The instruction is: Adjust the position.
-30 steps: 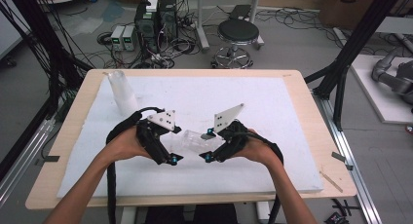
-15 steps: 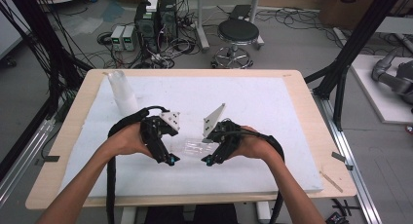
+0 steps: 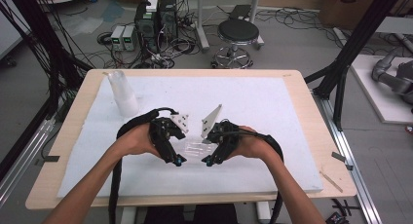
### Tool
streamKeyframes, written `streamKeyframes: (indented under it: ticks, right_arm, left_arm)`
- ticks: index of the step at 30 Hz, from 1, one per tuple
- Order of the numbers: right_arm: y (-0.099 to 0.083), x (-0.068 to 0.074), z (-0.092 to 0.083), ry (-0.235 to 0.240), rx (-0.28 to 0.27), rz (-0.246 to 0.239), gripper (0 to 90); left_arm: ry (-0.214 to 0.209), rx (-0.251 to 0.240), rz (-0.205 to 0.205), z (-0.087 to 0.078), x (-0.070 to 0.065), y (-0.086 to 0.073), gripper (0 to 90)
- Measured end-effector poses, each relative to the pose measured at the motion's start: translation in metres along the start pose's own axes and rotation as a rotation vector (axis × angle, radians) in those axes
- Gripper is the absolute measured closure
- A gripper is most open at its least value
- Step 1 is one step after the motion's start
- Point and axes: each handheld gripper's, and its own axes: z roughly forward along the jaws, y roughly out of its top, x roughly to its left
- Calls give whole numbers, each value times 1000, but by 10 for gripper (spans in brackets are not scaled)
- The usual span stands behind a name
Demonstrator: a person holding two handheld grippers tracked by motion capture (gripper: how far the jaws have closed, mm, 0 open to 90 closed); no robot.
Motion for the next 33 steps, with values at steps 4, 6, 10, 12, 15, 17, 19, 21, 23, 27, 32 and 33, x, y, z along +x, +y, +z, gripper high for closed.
streamKeyframes:
  ticks: [4, 6, 10, 12, 15, 17, 19, 21, 23, 27, 32, 33]
  right_arm:
    - [0, 0, 1, -2, 3, -2, 363]
    - [0, 0, 2, -6, 6, -2, 362]
    - [0, -1, 2, -9, 9, -2, 363]
    - [0, -1, 2, -4, 6, -1, 363]
    - [0, -1, 3, -6, 12, -3, 363]
    - [1, -1, 3, -6, 11, -4, 363]
    - [1, -2, 3, -7, 6, -5, 363]
    - [1, -2, 3, -4, 6, -3, 363]
    - [1, -2, 3, -3, 6, -5, 363]
    - [1, -2, 3, -13, 4, -6, 365]
    - [0, -3, 2, -16, 3, -7, 346]
    - [0, -3, 2, -13, 0, -10, 281]
  left_arm:
    - [-4, 9, 9, 2, 0, 2, 206]
    - [-7, 12, 15, 3, 0, 3, 211]
    - [-14, 19, 20, 5, 1, 4, 242]
    - [-16, 20, 18, 5, 1, 4, 244]
    - [-18, 15, 17, 6, 2, 4, 263]
    - [-28, 10, 21, 7, 2, 5, 291]
    - [-34, 4, 28, 7, 2, 5, 316]
    - [-37, 5, 37, 7, 2, 6, 346]
    - [-34, -6, 34, 7, 1, 5, 403]
    - [-27, -13, 40, 6, 3, 6, 415]
    - [-19, -17, 45, 5, 2, 6, 425]
    - [-20, -18, 44, 5, 2, 6, 425]
